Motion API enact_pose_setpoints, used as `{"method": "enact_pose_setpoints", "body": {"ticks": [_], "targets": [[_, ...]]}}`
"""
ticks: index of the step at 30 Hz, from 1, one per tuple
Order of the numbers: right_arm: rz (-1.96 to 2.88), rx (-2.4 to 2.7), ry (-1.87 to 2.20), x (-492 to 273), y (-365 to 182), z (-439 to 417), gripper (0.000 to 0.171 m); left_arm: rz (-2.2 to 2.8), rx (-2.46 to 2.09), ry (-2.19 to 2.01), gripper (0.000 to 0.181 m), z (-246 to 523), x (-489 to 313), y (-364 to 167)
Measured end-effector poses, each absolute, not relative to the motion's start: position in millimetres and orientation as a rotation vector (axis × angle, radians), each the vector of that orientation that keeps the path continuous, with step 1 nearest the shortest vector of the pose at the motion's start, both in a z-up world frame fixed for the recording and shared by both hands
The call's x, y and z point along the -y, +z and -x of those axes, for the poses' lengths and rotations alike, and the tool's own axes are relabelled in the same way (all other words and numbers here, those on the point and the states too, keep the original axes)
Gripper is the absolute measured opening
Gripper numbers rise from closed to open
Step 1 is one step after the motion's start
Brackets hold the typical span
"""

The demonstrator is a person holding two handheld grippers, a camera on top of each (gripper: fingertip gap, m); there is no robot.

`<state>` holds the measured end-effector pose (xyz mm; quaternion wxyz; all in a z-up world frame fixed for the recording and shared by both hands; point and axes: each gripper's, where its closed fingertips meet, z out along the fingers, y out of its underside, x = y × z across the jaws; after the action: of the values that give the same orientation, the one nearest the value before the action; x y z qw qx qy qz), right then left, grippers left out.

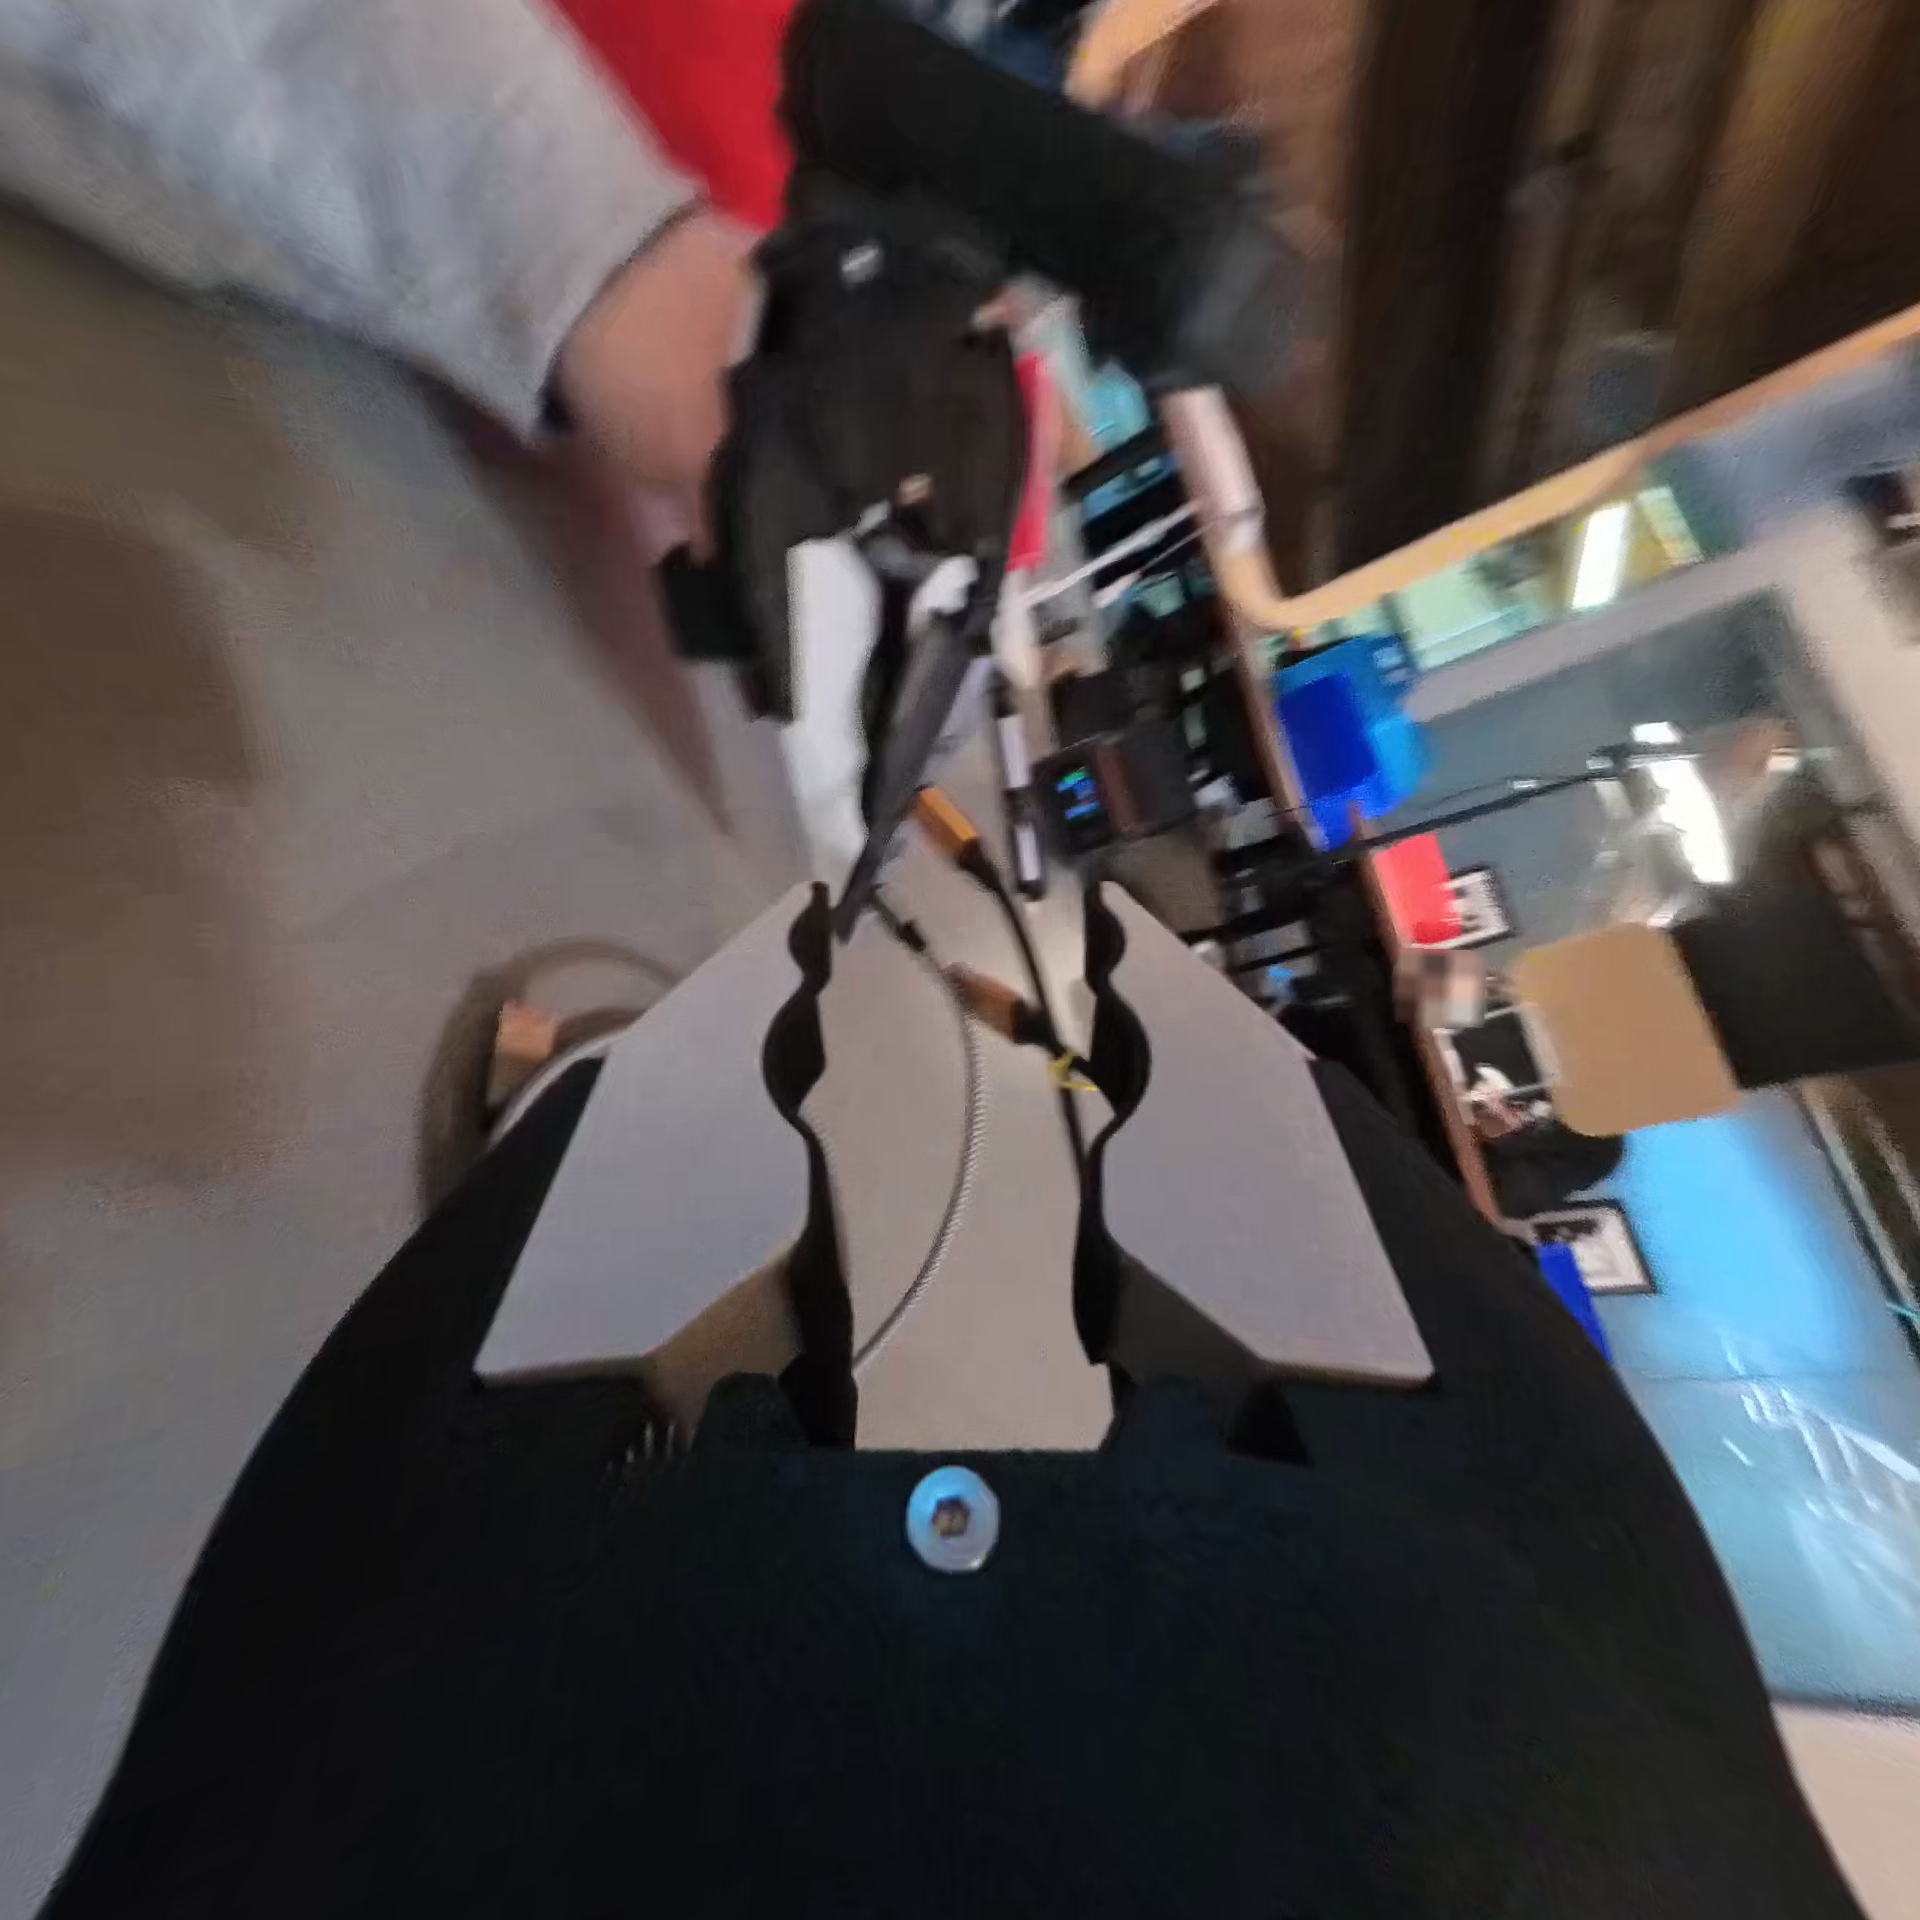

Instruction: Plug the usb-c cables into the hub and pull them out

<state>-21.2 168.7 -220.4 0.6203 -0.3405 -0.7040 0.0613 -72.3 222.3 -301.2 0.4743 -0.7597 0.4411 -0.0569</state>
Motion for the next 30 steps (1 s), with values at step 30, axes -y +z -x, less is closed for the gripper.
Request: {"method": "enact_pose_setpoints", "body": {"ticks": [30], "targets": [[0.959,1.489,0.296,-193.2,-205.8,8.4,0.014,1.696,-0.832,-0.427,0.061,61.4,-224.1,-262.7]]}}
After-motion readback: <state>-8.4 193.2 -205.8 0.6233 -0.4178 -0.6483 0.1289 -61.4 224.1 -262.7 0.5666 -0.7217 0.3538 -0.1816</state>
